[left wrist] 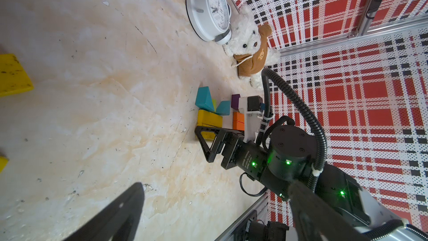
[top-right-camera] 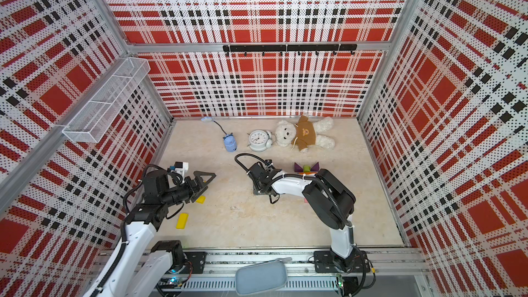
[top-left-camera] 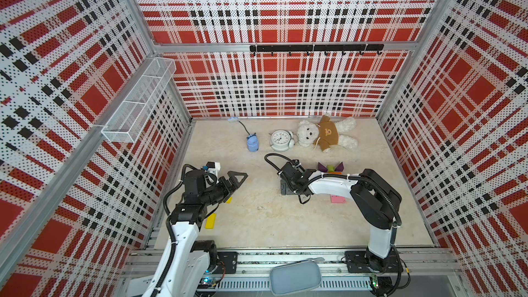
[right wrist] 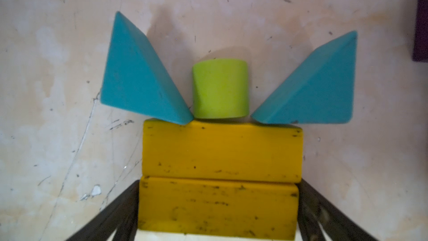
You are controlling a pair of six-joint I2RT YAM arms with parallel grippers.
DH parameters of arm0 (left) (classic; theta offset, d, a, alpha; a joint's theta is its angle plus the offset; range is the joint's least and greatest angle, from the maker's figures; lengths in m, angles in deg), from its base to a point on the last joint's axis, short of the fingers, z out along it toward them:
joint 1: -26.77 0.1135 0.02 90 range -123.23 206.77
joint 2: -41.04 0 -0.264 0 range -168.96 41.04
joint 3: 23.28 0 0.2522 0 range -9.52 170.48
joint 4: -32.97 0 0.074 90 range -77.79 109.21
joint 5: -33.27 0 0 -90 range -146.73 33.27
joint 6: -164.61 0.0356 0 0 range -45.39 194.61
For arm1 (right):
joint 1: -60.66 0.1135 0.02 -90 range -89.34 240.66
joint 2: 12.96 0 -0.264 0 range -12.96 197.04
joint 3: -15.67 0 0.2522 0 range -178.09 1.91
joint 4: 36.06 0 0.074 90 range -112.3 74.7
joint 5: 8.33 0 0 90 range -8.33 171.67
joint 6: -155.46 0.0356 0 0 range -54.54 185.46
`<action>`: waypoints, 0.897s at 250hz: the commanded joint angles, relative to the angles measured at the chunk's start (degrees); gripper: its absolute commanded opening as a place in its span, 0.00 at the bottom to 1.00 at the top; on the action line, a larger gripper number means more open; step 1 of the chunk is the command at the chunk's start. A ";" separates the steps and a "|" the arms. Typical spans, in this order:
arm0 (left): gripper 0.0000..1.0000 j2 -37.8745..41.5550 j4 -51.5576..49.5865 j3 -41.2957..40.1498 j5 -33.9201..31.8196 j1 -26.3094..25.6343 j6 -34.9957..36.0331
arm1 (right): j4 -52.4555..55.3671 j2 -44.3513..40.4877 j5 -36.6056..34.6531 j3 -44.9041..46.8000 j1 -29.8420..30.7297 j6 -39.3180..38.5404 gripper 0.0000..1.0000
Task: Assemble a carrot with building blocks
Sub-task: Assemble the building block at the center of the board.
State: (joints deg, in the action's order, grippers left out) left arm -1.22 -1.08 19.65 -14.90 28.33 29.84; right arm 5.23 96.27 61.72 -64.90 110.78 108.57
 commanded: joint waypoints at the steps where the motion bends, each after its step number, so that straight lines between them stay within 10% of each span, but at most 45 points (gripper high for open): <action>1: 0.99 0.53 1.16 -0.79 0.81 0.37 -0.40 | 1.48 -0.54 0.51 0.00 -0.15 -1.85 1.00; 224: 0.99 0.42 1.24 -0.76 0.71 0.54 -0.50 | 5.65 -9.01 3.91 0.66 1.00 -7.12 1.00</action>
State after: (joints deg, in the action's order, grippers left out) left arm -1.22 -0.91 19.63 -14.92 28.35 29.73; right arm 9.97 91.42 66.77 -64.92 111.51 102.01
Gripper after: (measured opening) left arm 0.993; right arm 0.996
